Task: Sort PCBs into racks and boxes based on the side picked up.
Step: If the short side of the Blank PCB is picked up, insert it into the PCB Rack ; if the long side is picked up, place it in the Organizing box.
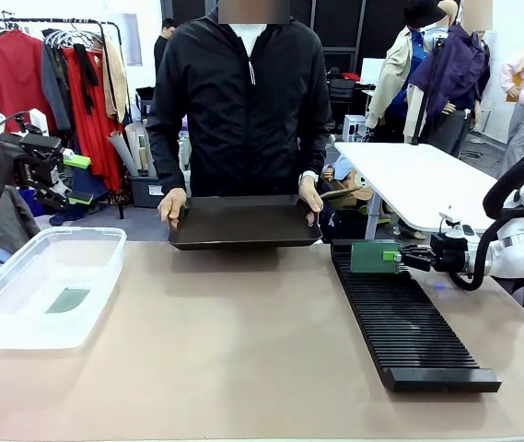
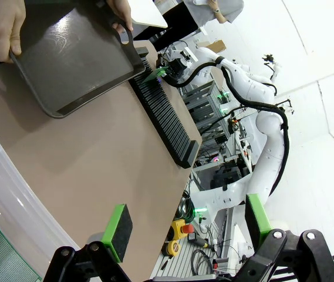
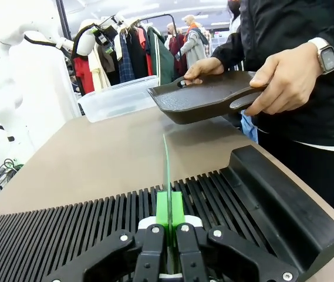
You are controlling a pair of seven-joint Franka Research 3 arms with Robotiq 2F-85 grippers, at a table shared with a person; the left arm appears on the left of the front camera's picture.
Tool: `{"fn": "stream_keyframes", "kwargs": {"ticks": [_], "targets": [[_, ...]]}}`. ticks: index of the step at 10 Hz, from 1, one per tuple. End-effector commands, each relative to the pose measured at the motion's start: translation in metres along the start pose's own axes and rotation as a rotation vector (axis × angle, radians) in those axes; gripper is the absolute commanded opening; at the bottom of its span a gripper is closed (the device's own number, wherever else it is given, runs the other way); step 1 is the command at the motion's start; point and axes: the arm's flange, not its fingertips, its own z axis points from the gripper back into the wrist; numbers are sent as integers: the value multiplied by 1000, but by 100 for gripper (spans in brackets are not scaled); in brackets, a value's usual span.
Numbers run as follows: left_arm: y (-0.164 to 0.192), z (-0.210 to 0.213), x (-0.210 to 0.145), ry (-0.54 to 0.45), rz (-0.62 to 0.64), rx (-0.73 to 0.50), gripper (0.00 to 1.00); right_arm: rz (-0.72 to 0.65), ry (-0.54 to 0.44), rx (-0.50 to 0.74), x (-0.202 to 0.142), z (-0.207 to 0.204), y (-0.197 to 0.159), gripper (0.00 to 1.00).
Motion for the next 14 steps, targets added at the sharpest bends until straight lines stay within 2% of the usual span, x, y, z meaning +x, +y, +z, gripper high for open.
{"fn": "stream_keyframes", "kwargs": {"ticks": [1, 6, 10, 11, 14], "targets": [[-1, 1, 0, 5, 1, 6, 100, 67, 45, -68, -7, 2, -6, 0], [-1, 1, 0, 5, 1, 6, 100, 78, 95, -41, -9, 1, -8, 0], [-1, 1, 0, 5, 1, 6, 100, 86, 96, -22, -8, 1, -4, 0], [-1, 1, 0, 5, 1, 6, 100, 80, 93, -27, -7, 1, -4, 6], [-1, 1, 0, 5, 1, 6, 100, 79, 80, -32, -5, 3, -2, 63]]}}
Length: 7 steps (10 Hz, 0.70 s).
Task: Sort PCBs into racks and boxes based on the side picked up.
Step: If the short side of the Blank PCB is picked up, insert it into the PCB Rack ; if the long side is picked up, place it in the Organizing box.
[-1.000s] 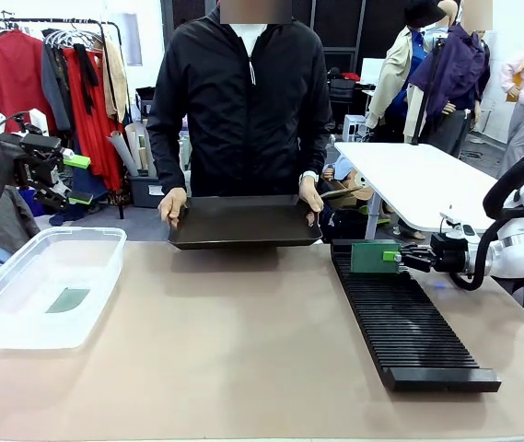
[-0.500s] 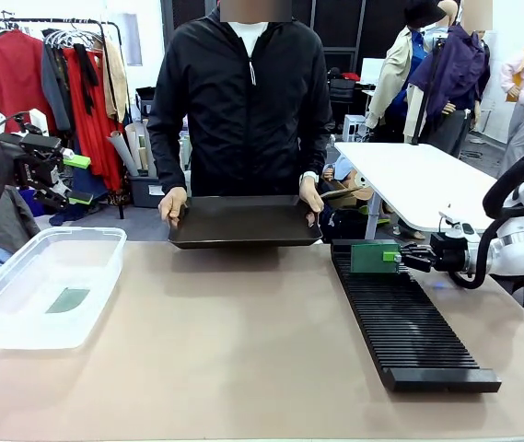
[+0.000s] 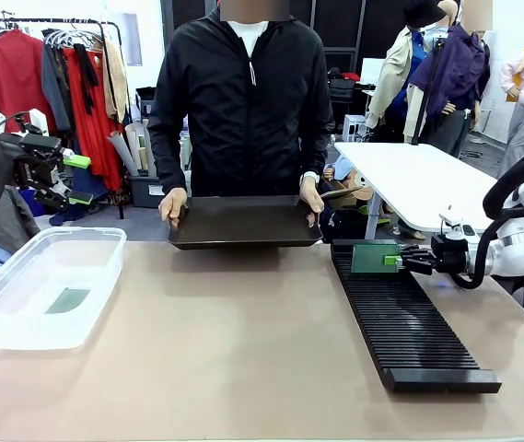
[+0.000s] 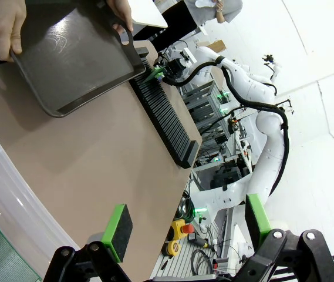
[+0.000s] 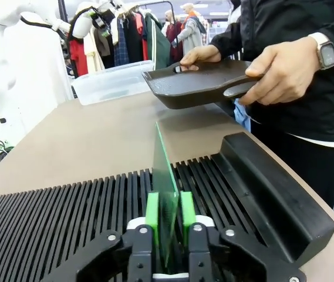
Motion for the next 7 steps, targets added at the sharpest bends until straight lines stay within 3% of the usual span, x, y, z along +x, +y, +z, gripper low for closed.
{"fn": "stream_keyframes", "kwargs": {"ticks": [1, 2, 7], "targets": [[-1, 1, 0, 5, 1, 6, 100, 34, 12, -7, 0, -1, 3, 82], [-1, 1, 0, 5, 1, 6, 100, 32, 3, -3, 1, 0, 4, 100], [-1, 1, 0, 5, 1, 6, 100, 30, -13, -17, 9, 4, 8, 100]]}}
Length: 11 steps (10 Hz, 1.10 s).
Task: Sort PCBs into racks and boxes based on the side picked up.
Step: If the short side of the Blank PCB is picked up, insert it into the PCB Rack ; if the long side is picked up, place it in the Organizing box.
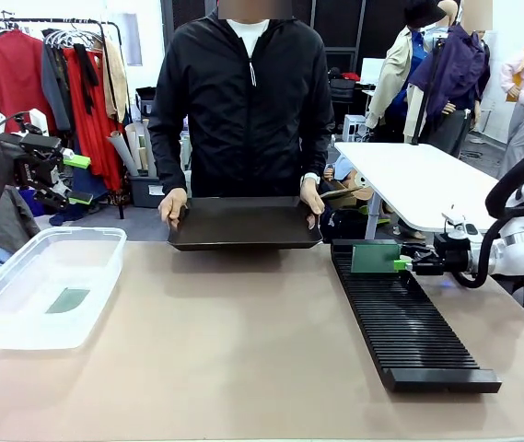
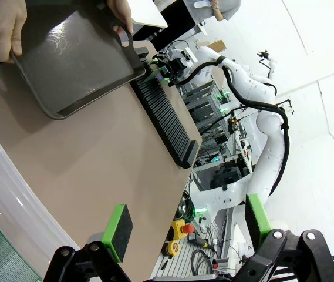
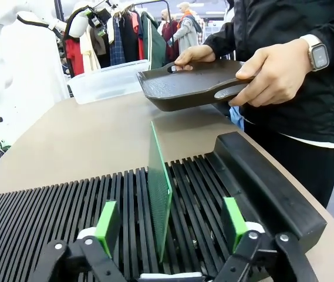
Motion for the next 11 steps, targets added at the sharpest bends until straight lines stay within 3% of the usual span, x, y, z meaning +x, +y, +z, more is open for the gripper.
{"fn": "stream_keyframes", "kwargs": {"ticks": [1, 11], "targets": [[-1, 1, 0, 5, 1, 6, 100, 14, -9, -2, 5, -2, 9, 100], [-1, 1, 0, 5, 1, 6, 100, 0, 0, -1, 0, 1, 0, 100]]}}
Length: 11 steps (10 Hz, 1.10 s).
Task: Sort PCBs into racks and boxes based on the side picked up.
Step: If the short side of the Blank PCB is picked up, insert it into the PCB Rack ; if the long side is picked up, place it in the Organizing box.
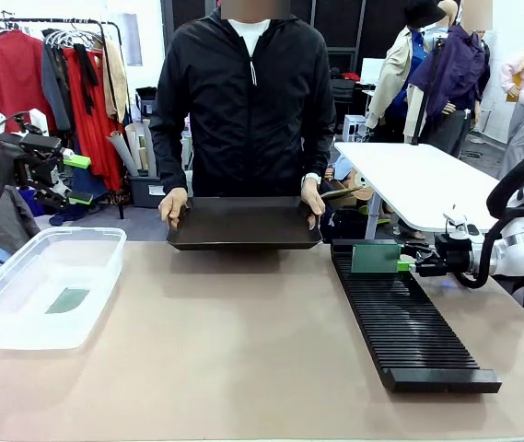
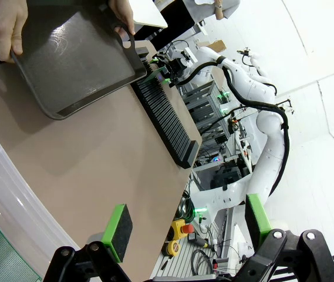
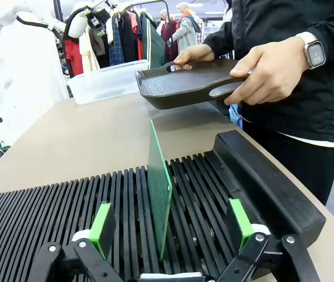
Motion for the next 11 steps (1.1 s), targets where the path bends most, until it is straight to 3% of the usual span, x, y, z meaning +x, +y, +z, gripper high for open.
{"fn": "stream_keyframes", "kwargs": {"ticks": [1, 9, 11], "targets": [[-1, 1, 0, 5, 1, 6, 100, 4, 1, 2, 2, -1, 0, 100], [-1, 1, 0, 5, 1, 6, 100, 0, 0, 0, 0, 0, 0, 100], [-1, 1, 0, 5, 1, 6, 100, -18, -8, -50, 31, 13, 1, 100]]}}
